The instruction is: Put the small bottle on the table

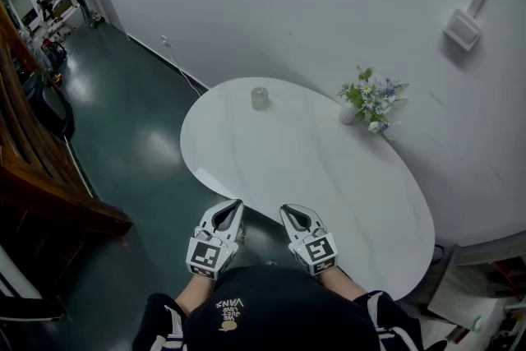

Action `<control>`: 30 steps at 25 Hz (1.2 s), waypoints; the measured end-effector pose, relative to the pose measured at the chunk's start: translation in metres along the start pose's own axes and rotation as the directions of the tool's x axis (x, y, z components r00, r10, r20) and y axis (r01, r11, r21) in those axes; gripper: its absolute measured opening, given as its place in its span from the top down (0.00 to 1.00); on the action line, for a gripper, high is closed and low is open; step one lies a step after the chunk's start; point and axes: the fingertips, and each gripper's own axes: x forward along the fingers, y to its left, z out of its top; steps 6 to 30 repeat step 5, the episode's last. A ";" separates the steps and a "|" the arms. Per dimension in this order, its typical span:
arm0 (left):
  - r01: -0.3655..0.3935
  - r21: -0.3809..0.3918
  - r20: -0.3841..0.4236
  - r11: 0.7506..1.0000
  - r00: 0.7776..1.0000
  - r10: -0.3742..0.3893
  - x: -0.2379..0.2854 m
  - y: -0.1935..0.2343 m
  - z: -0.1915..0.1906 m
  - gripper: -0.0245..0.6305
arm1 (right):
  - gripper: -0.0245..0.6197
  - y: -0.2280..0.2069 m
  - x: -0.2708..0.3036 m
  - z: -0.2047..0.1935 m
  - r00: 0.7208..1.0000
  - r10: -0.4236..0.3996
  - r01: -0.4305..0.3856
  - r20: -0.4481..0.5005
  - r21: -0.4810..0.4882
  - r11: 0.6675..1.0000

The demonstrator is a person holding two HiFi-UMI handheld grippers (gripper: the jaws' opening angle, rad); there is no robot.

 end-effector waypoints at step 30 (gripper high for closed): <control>-0.004 -0.005 -0.001 1.000 1.000 0.004 0.002 -0.001 -0.001 0.93 | 0.89 -0.002 0.001 0.002 1.000 0.003 -0.003 0.004 -0.002 1.000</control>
